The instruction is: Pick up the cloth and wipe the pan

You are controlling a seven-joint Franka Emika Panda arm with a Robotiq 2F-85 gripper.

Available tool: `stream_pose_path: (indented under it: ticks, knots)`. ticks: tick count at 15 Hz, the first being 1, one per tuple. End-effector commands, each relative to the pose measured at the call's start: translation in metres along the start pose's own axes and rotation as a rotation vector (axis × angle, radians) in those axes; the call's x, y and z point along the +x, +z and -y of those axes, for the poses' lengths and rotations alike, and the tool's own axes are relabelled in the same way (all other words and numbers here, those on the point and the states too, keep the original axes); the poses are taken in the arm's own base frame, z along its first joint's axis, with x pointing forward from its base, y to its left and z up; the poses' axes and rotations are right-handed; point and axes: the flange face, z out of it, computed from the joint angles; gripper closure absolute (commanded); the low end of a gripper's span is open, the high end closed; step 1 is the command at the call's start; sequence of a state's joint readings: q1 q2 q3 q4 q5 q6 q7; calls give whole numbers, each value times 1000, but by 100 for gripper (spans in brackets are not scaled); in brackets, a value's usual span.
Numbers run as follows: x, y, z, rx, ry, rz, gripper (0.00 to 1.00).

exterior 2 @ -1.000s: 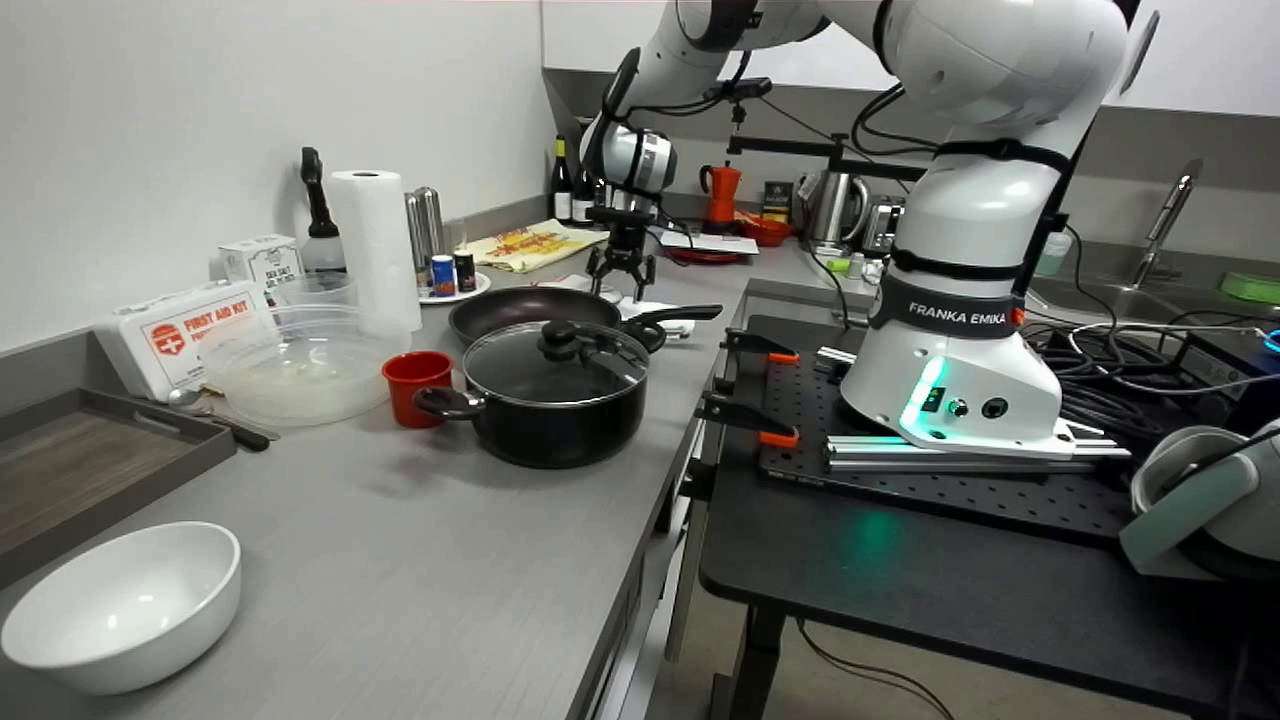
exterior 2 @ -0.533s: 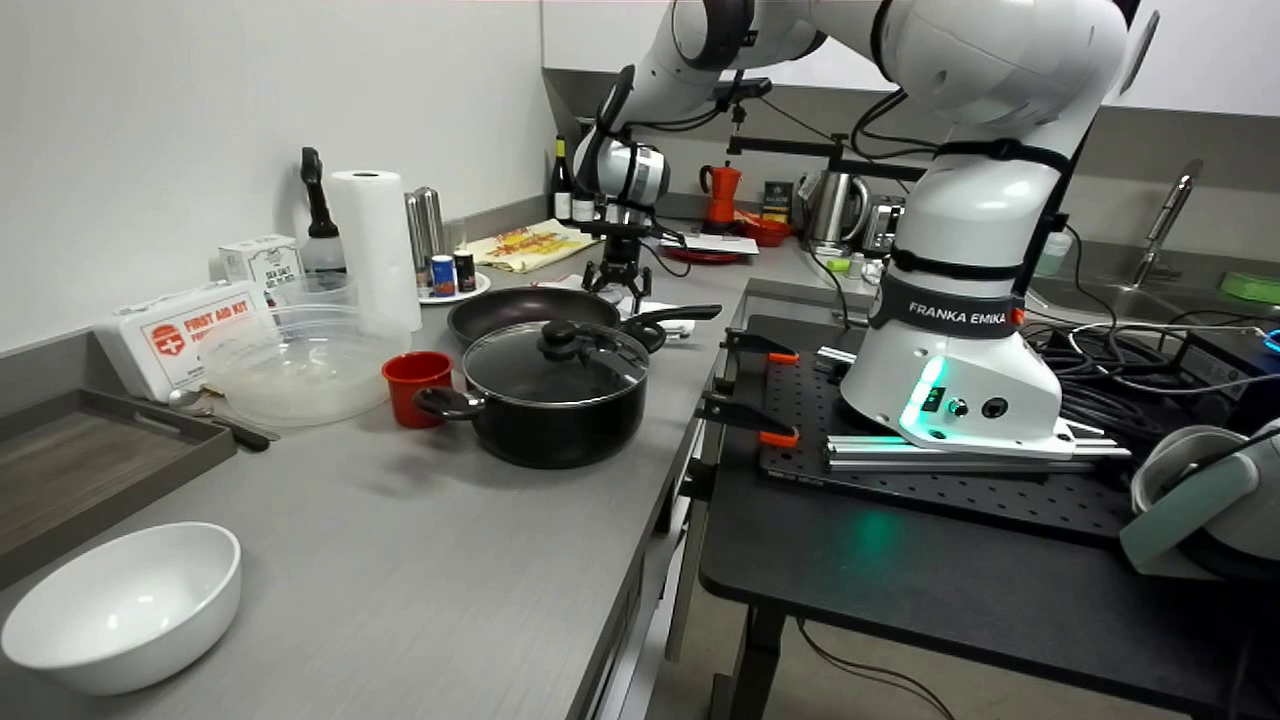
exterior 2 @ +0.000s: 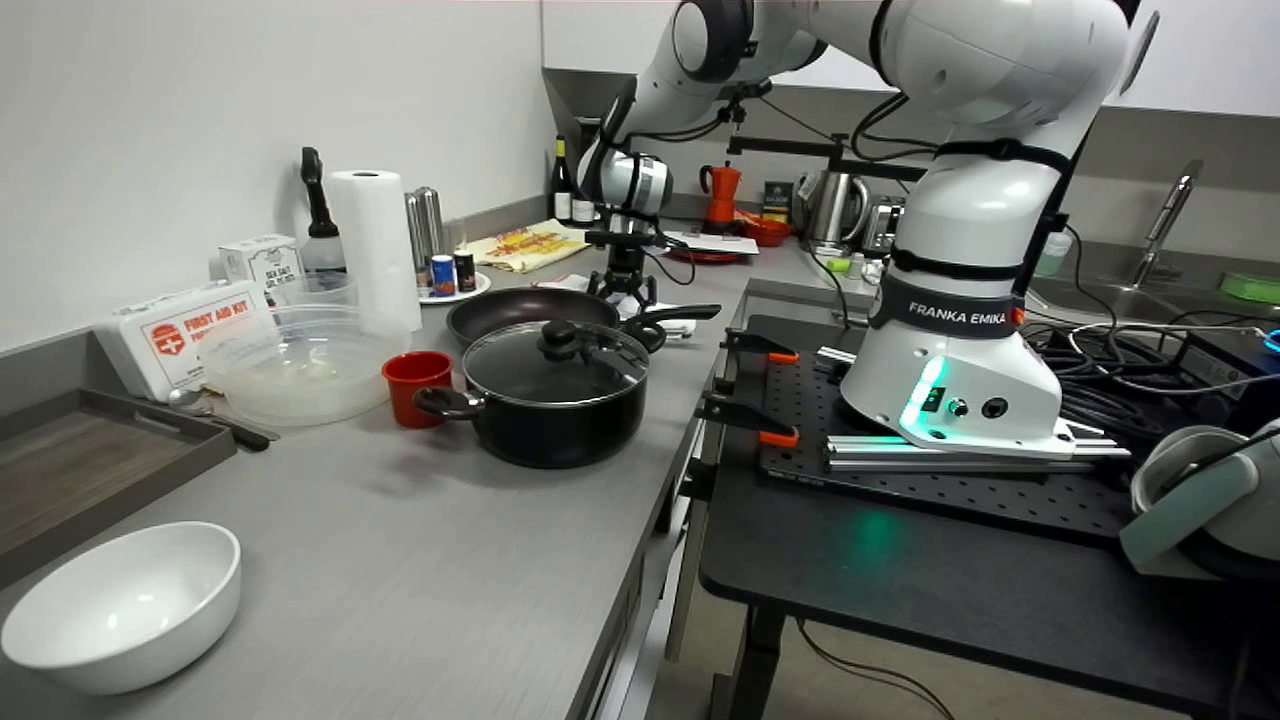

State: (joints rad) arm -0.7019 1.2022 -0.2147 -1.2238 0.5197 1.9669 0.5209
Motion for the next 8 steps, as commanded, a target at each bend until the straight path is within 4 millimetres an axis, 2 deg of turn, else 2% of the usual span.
stream_pose_path:
  ticks: [1, 8]
  knots:
    - [9, 3, -8, -16, -1, 10, 0]
    - [20, 1, -25, -3, 30, 13, 0]
